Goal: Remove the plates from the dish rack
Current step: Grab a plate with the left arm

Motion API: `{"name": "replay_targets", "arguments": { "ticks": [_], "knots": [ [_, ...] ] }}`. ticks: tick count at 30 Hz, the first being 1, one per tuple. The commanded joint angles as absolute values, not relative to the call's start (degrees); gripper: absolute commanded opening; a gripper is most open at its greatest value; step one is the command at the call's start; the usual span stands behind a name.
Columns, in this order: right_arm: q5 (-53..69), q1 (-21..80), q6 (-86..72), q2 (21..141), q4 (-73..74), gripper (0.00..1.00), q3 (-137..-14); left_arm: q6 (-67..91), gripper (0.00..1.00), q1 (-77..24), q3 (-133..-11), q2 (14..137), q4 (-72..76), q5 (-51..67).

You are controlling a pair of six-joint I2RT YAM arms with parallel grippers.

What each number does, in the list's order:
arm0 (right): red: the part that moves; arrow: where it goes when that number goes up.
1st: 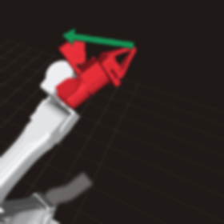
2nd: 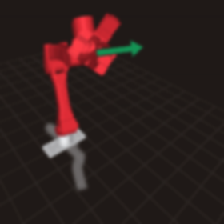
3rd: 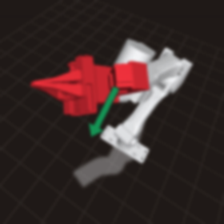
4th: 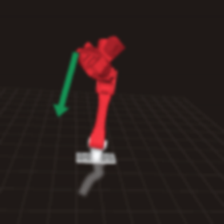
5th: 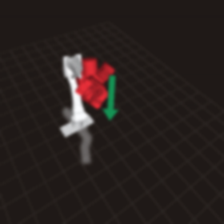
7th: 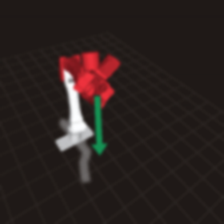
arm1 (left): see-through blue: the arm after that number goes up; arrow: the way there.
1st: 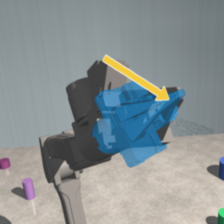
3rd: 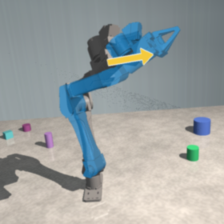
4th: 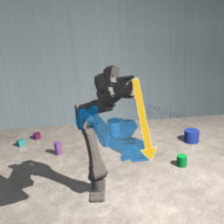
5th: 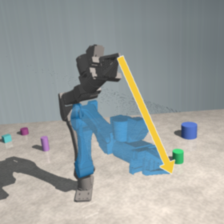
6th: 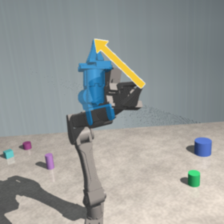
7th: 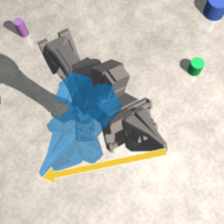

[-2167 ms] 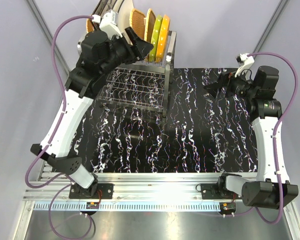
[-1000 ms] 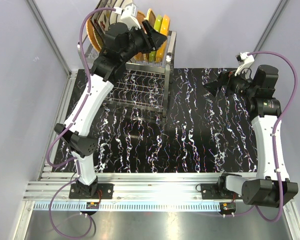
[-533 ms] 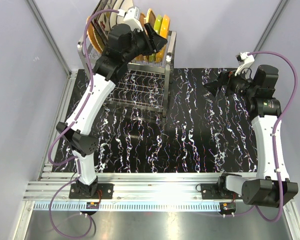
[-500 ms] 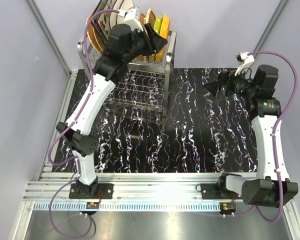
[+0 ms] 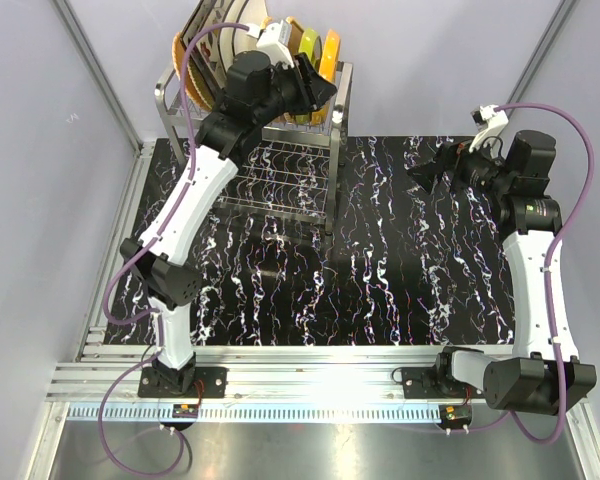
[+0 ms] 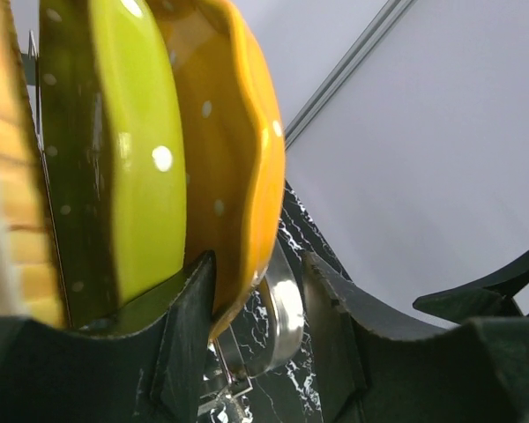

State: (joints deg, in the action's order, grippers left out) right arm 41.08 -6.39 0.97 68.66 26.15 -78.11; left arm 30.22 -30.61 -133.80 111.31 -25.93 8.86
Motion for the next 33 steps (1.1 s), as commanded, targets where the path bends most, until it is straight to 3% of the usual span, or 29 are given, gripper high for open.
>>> {"name": "replay_targets", "arguments": {
  "ticks": [1,5,12,15,33],
  "knots": [
    [40.0,-6.3,0.8,67.5,24.1,1.0,-78.0,28.7,0.45,-30.2,-134.3,112.8,-24.2,9.9],
    [39.8,-6.3,1.0,67.3,24.1,1.0,-77.5,28.6,0.38,-30.3,-134.4,112.6,-23.5,10.2],
    [39.7,-6.3,0.9,67.0,24.0,1.0,-77.3,28.5,0.15,-30.2,-134.5,111.1,-21.0,10.8],
    [39.7,-6.3,0.8,67.0,23.9,1.0,-77.3,28.7,0.0,-30.3,-134.6,110.2,-19.6,11.2],
    [39.7,-6.3,0.6,66.7,23.6,1.0,-76.6,26.1,0.0,-31.6,-134.5,105.6,-7.6,12.8]
  ]
}}
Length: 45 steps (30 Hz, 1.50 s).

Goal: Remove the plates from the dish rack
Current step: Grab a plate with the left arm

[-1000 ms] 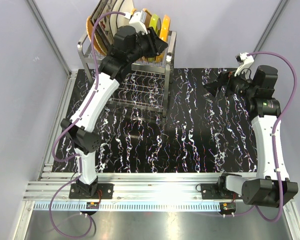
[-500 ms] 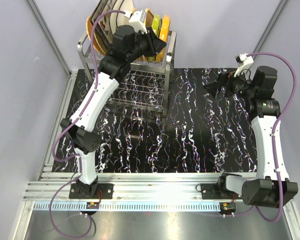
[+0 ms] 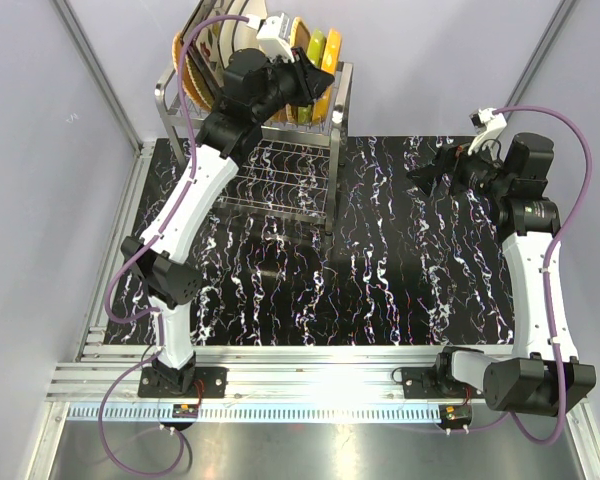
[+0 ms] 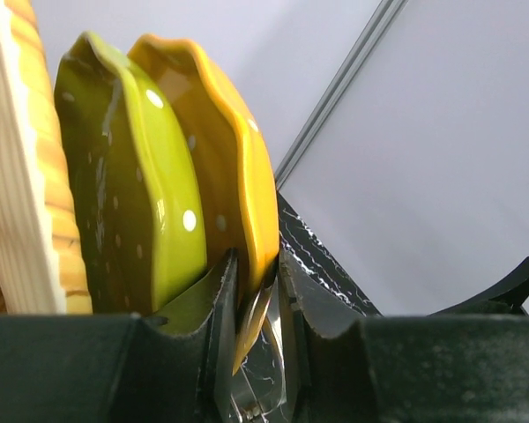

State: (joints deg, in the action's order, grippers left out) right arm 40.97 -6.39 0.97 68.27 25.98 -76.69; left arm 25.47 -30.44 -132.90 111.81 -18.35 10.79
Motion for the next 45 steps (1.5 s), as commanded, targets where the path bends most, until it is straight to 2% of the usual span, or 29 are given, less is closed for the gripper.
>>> {"name": "replay_targets", "arguments": {
  "ticks": [1,45],
  "knots": [
    [39.7,-6.3,0.7,66.6,23.6,1.0,-76.6,26.1,0.0,-31.6,-134.5,105.5,-7.3,13.1],
    [40.5,-6.3,-1.5,66.9,22.5,1.0,-76.6,26.2,0.0,-31.6,-139.0,105.0,0.7,10.9]
  ]
}}
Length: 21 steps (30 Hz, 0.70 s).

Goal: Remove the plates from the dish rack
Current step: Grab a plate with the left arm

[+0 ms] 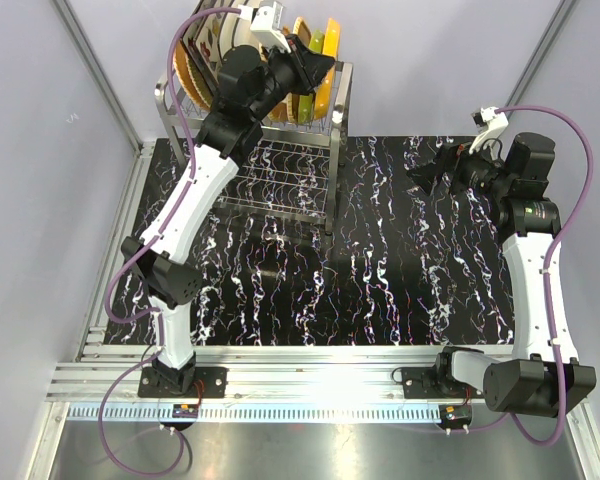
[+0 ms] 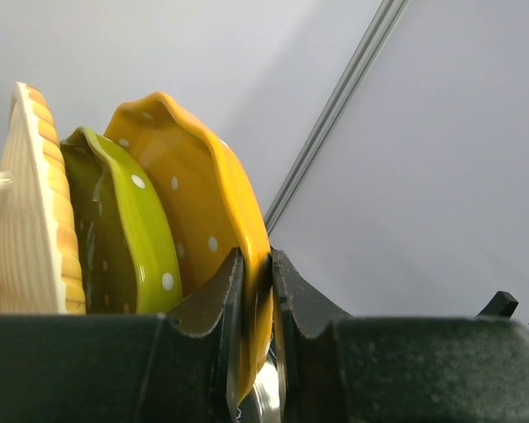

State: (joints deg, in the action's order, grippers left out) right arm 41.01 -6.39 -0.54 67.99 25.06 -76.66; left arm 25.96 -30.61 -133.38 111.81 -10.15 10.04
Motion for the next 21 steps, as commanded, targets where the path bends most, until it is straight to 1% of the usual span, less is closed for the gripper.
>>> {"name": "replay_targets", "arguments": {
  "ticks": [1,21],
  "knots": [
    [40.6,-6.3,-1.6,66.9,22.5,0.99,-76.6,26.1,0.0,-31.6,-139.0,105.0,0.7,10.9],
    [41.3,-6.3,-2.3,66.6,22.1,1.0,-76.6,27.5,0.0,-31.6,-139.7,103.6,1.9,12.5]
  ]
}}
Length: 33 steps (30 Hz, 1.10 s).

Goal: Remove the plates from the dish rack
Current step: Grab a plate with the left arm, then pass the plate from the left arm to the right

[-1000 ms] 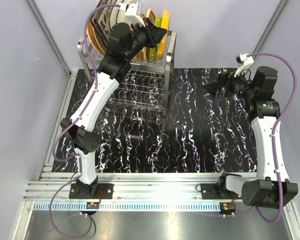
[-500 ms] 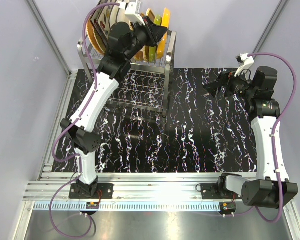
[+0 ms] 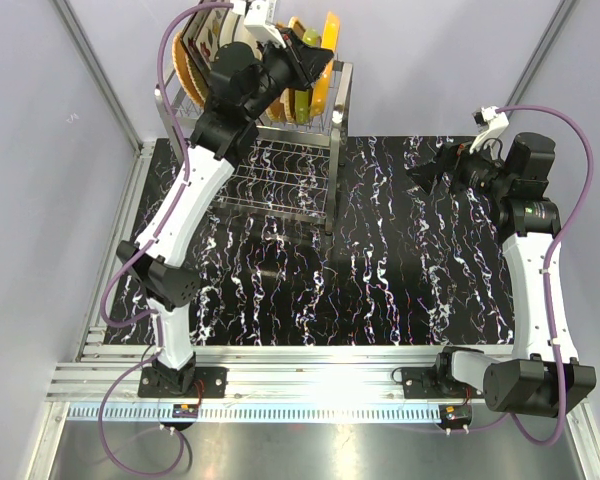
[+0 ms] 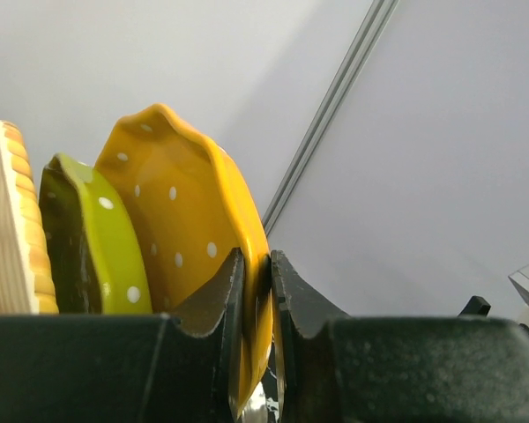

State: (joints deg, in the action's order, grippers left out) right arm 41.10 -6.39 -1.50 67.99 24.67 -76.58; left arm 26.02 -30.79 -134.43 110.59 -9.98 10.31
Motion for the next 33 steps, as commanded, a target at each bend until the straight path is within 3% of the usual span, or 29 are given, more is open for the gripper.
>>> {"name": "replay_targets", "arguments": {
  "ticks": [1,33],
  "knots": [
    [41.4,-6.3,-2.4,66.7,22.1,1.0,-76.6,27.6,0.0,-31.6,-139.7,103.5,2.0,12.6],
    [45.8,-6.3,-7.4,66.5,19.6,1.0,-76.7,31.9,0.0,-32.2,-137.0,100.5,1.8,13.8]
  ]
}}
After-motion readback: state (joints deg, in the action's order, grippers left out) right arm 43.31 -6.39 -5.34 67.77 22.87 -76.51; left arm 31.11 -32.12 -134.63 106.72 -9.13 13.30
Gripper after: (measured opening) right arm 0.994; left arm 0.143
